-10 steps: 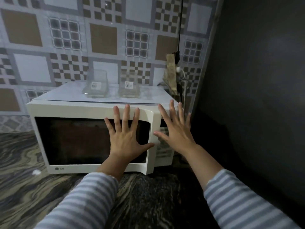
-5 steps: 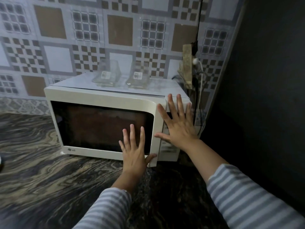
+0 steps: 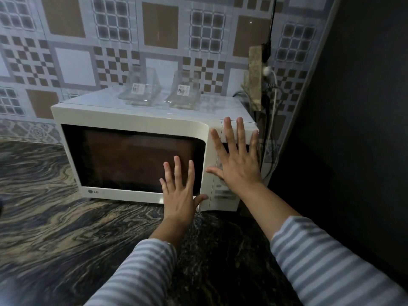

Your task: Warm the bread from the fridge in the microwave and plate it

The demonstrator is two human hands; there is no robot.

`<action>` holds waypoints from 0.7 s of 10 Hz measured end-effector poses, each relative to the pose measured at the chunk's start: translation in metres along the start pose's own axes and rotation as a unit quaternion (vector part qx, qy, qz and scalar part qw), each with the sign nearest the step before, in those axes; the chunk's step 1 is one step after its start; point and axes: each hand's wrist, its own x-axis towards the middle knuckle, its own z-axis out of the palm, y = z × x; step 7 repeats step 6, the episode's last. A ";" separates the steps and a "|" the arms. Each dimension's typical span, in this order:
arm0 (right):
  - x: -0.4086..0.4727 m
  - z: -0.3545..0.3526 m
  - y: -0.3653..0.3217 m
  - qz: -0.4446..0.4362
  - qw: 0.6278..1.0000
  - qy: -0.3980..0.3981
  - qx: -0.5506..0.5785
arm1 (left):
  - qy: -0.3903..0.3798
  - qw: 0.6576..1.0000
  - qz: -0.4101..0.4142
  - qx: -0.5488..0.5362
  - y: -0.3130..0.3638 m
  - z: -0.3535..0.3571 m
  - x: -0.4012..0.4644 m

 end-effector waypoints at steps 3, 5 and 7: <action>0.002 0.004 0.003 -0.010 1.000 -0.002 -0.009 | -0.065 0.998 -0.009 -0.006 0.002 -0.010 0.002; 0.002 -0.025 0.000 0.007 0.995 -0.096 0.012 | -0.145 0.989 -0.012 0.038 0.002 -0.045 -0.002; -0.015 -0.048 -0.008 0.027 0.983 -0.156 0.097 | -0.146 0.987 0.018 0.068 -0.004 -0.070 -0.015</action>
